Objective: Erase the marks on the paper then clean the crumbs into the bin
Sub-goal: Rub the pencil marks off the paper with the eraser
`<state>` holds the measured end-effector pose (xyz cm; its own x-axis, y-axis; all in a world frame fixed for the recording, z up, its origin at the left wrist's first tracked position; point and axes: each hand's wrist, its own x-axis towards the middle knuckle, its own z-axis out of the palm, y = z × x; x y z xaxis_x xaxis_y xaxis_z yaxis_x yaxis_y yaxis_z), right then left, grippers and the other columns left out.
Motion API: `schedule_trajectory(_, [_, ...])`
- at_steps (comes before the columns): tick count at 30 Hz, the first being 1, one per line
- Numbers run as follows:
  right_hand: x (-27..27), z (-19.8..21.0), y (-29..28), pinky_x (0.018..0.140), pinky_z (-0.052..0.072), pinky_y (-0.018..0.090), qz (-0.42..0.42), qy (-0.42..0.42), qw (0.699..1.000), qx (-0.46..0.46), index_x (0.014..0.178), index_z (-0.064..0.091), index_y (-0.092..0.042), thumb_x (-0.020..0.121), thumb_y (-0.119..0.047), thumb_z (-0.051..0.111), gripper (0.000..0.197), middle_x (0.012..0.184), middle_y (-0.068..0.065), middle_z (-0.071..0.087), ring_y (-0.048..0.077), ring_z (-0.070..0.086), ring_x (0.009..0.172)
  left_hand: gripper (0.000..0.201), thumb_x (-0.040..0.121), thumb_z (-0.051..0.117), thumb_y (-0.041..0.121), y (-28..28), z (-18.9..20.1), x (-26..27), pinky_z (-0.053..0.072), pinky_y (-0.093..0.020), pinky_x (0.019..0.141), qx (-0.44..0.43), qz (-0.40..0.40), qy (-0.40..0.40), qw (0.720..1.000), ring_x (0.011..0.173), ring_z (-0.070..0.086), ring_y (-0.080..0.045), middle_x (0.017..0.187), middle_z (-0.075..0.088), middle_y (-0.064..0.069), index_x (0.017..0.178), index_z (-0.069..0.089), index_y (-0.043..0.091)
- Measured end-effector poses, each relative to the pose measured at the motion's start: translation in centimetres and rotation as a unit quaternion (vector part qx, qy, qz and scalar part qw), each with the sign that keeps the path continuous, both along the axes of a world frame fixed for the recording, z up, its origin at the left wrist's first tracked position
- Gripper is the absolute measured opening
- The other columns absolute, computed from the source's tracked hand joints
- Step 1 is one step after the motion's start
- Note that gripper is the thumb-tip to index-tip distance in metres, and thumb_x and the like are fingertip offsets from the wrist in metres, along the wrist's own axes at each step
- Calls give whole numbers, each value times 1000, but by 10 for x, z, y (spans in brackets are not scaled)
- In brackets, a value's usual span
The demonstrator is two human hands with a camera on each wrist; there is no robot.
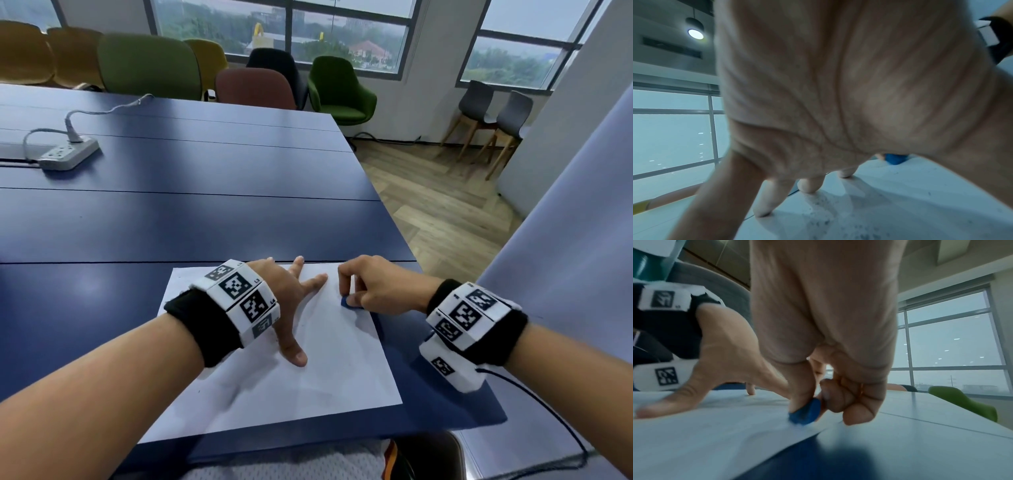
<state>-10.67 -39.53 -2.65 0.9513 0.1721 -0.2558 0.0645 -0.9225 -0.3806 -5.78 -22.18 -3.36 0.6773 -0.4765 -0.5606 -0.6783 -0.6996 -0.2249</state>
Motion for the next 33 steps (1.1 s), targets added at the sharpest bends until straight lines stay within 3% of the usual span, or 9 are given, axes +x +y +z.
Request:
schedule_trajectory(2, [-8, 3, -2, 47, 35, 10, 33, 57, 998, -10, 85, 64, -18, 85, -14, 65, 4, 63, -9, 54, 1, 48, 51, 141, 46, 71, 86, -1, 1, -1, 38, -55, 107, 5, 1, 0, 1000, 148, 9, -42, 161, -24, 3, 145, -23, 50])
schedule_trajectory(4, [-9, 6, -2, 44, 34, 8, 44, 63, 997, -19, 87, 66, -18, 85, -14, 65, 5, 64, -8, 55, 0, 48, 49, 142, 46, 71, 86, -2, 1, -1, 38, -55, 107, 5, 1, 1, 1000, 148, 9, -42, 161, -24, 3, 145, -24, 50])
schedule_trajectory(8, [-13, 0, -1, 52, 34, 14, -2, -15, 1000, 4, 86, 62, -17, 87, -14, 64, 4, 65, -12, 49, 3, 48, 56, 141, 45, 70, 86, -2, 1, -1, 37, -55, 108, 6, 2, 2, 1000, 147, 12, -41, 160, -25, 2, 145, -23, 50])
schedule_trajectory(12, [-24, 6, 0, 48, 35, 11, 74, 86, 993, -16, 82, 63, -23, 85, -14, 65, 9, 56, -9, 49, 2, 45, 48, 141, 47, 71, 85, -2, 3, -3, 38, -52, 107, 4, -2, -5, 1000, 146, 18, -40, 161, -23, 1, 146, -23, 49])
schedule_trajectory(18, [-5, -1, 2, 56, 39, 19, 22, 4, 1000, 17, 85, 62, -19, 86, -12, 65, 8, 61, -8, 53, 5, 49, 54, 140, 47, 70, 86, -2, 3, -4, 40, -50, 106, 7, -7, -10, 1000, 146, 19, -39, 161, -23, 1, 146, -23, 50])
schedule_trajectory(23, [-18, 4, 2, 57, 42, 19, 98, 96, 990, -1, 84, 66, -24, 84, -17, 67, 7, 63, -8, 54, 5, 48, 55, 141, 47, 70, 86, -2, 4, -4, 41, -50, 105, 6, -3, -9, 1000, 145, 23, -38, 161, -23, 1, 146, -23, 49])
schedule_trajectory(28, [-15, -4, 1, 55, 40, 19, 35, 9, 999, 34, 82, 62, -23, 85, -11, 65, 13, 59, -9, 51, 5, 47, 53, 141, 47, 71, 86, -3, 4, -4, 41, -50, 105, 7, -5, -11, 1000, 146, 21, -39, 161, -22, 2, 146, -23, 49])
schedule_trajectory(31, [-28, 0, 1, 53, 39, 14, 95, 83, 992, 17, 83, 64, -23, 86, -15, 67, 9, 60, -9, 50, 5, 46, 53, 142, 46, 71, 86, -2, 4, -4, 40, -50, 105, 7, 0, -7, 1000, 146, 22, -38, 161, -23, 2, 146, -23, 49])
schedule_trajectory(33, [-28, 4, 3, 53, 40, 13, 111, 86, 990, 0, 84, 66, -24, 85, -17, 67, 8, 62, -9, 53, 4, 48, 54, 142, 46, 71, 86, -2, 4, -4, 40, -50, 105, 6, 1, -6, 1000, 145, 23, -38, 161, -23, 1, 147, -22, 49])
